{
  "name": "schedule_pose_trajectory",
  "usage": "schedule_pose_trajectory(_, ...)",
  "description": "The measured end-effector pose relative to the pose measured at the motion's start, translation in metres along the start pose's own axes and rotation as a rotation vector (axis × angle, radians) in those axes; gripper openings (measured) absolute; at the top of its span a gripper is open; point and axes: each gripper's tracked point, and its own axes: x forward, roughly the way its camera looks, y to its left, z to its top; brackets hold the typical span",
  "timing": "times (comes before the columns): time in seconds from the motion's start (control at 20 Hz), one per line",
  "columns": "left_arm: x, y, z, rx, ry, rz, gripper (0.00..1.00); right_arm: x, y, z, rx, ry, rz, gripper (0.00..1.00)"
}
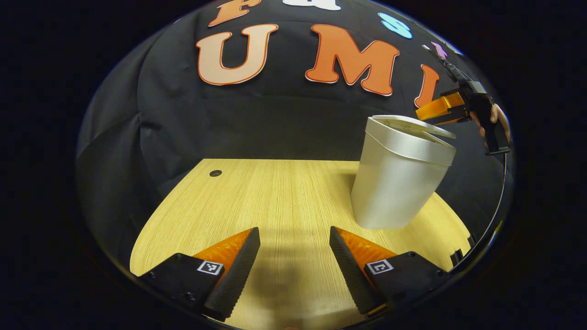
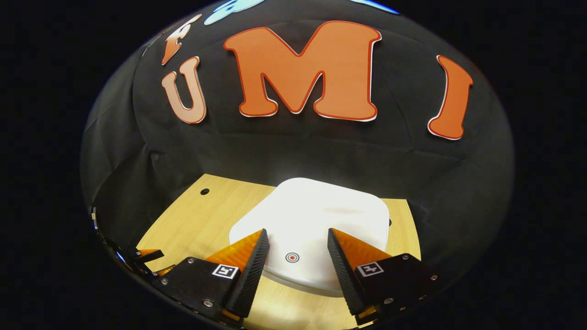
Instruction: Press the lid of the desktop garbage bin to open it, pick up the crumpled paper on the desktop and throw it into the bin, then pick up the pop can on the desktop and drop it into the bin, and finally close the garbage bin lid.
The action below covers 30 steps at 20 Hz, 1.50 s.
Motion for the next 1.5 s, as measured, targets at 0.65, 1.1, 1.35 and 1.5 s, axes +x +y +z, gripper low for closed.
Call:
schedule_pose_trajectory(0.65, 0.005, -0.006, 0.003, 0.035, 0.013, -0.024, 0.98, 0.007, 0.005, -0.017, -0.013, 0.054, -0.032, 0.72)
schedule_pose_trajectory(1.1, 0.005, -0.015, 0.012, 0.056, 0.002, -0.048, 0.98, 0.006, 0.009, -0.022, -0.002, 0.059, -0.06, 0.61)
schedule_pose_trajectory(1.35, 0.006, -0.017, 0.02, 0.062, -0.014, -0.052, 0.98, 0.007, 0.01, -0.025, 0.027, 0.048, -0.037, 0.61)
schedule_pose_trajectory(1.5, 0.003, -0.017, 0.032, 0.066, -0.033, -0.049, 0.98, 0.003, 0.01, -0.023, -0.014, 0.025, -0.054, 0.61)
